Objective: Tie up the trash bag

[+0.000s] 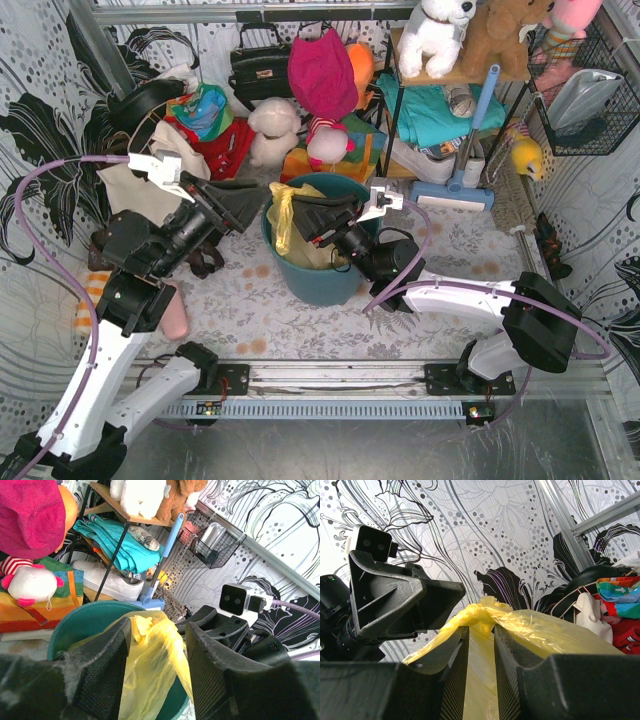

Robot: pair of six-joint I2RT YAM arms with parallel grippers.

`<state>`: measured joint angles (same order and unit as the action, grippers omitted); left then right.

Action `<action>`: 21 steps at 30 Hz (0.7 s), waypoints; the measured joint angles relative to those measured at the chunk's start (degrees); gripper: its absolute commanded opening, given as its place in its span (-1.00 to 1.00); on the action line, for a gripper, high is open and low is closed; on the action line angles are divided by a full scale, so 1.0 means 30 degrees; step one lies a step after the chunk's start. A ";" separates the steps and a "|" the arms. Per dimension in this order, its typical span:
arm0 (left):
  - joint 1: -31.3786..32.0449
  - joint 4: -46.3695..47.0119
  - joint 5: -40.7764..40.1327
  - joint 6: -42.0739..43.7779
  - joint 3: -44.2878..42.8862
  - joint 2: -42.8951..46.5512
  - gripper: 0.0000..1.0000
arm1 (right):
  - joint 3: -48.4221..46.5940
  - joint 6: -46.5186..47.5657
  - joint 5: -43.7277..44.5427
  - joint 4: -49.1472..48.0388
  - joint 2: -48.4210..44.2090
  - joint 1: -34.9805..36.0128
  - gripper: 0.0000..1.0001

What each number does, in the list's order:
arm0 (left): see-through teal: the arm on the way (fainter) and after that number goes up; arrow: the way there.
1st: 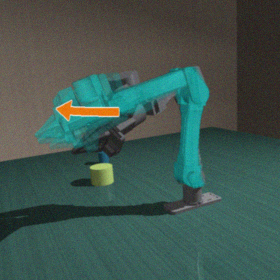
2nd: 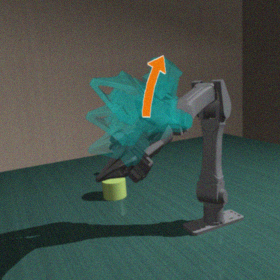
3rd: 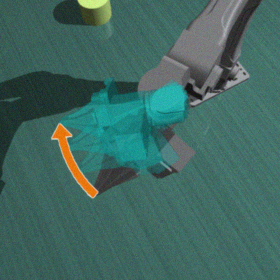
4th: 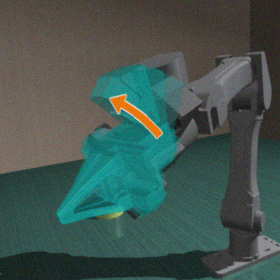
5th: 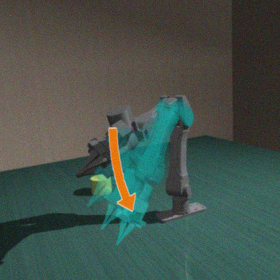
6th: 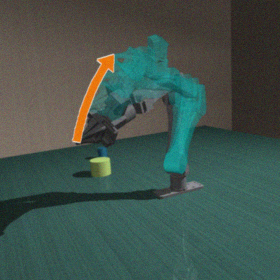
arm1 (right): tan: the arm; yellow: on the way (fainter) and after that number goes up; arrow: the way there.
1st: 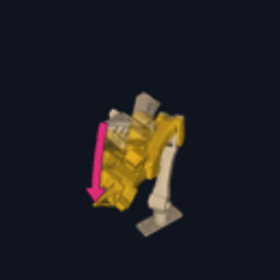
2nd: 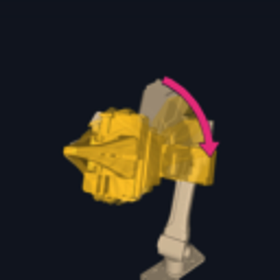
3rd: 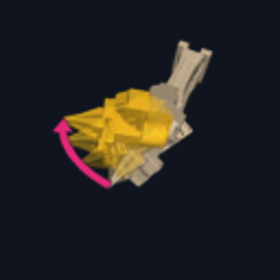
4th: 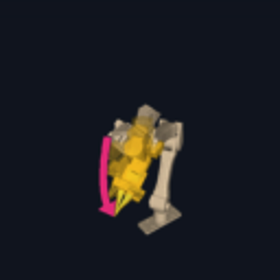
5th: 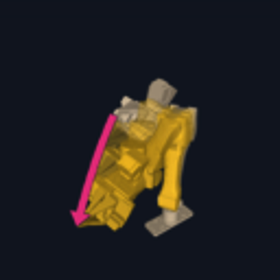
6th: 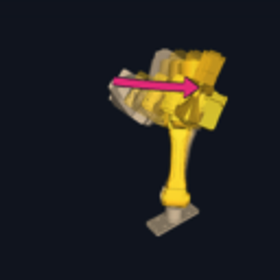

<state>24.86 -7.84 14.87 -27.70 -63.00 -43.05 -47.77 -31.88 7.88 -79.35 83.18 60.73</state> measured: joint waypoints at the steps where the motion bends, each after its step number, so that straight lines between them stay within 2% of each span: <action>1: 0.0000 0.0000 -0.0124 -0.0080 0.0022 0.0051 0.15 | 0.0000 0.0000 0.0000 0.0000 0.0000 0.0000 -0.47; 5: 0.0000 0.0160 -0.0270 -0.0925 0.0627 0.0044 0.13 | 0.0000 0.0000 -0.0066 0.0000 0.0000 0.0000 -0.48; 10: 0.0000 0.0474 -0.0248 -0.2084 0.1741 -0.0393 -0.05 | 0.0000 0.0000 -0.0066 0.0000 0.0000 0.0007 -0.49; 14: 0.0000 0.0918 -0.0204 -0.2630 0.2113 -0.0809 -0.07 | 0.0000 0.0000 -0.0066 0.0000 0.0000 0.0000 -0.50; 15: 0.0000 0.1173 -0.0138 -0.2761 0.2178 -0.0823 -0.14 | 0.0000 0.0000 -0.0066 0.0007 0.0000 0.0000 -0.50; 19: 0.0000 0.2426 0.0474 -0.3257 0.2215 -0.1122 -0.66 | 0.0000 -0.0007 -0.0066 0.0000 0.0000 0.0000 -0.50; 21: 0.0000 0.2841 0.0685 -0.3417 0.2215 -0.1355 -0.84 | 0.0000 0.0000 -0.0066 0.0007 -0.0007 0.0000 -0.50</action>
<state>24.86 0.69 16.93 -37.95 -56.36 -47.11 -47.77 -31.88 7.68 -79.33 83.15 60.73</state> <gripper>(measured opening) 0.198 0.252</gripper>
